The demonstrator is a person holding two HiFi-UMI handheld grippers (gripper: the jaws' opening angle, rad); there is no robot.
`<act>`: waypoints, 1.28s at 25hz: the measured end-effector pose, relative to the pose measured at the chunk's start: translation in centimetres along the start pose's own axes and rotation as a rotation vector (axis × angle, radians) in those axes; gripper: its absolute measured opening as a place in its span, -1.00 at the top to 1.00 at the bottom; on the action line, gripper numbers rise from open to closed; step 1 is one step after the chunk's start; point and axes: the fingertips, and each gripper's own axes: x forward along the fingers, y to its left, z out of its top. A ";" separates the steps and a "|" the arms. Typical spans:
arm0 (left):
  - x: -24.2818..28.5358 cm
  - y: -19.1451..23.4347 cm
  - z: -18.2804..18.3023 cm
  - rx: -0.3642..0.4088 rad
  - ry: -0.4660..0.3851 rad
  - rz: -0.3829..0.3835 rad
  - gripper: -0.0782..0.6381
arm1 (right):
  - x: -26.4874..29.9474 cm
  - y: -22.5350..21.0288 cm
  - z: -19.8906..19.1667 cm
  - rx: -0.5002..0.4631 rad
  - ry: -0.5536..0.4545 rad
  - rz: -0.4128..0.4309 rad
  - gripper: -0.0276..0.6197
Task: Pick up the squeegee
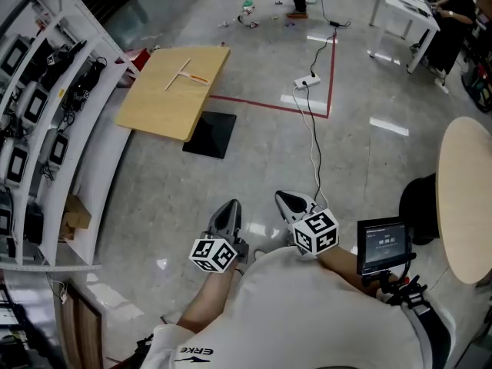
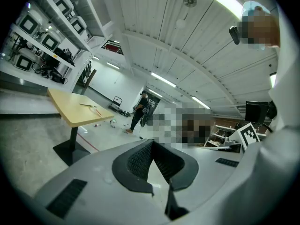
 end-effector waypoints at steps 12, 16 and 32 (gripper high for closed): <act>9.0 -2.1 -0.8 0.001 -0.021 -0.006 0.77 | 1.1 -9.0 2.0 0.016 -0.018 0.012 0.90; 9.1 -2.5 -1.5 -0.015 -0.006 -0.016 0.77 | 1.0 -9.3 1.8 0.024 -0.017 0.004 0.90; 15.8 1.0 2.4 -0.028 0.017 -0.103 0.77 | 6.1 -12.7 5.5 0.047 -0.019 -0.066 0.90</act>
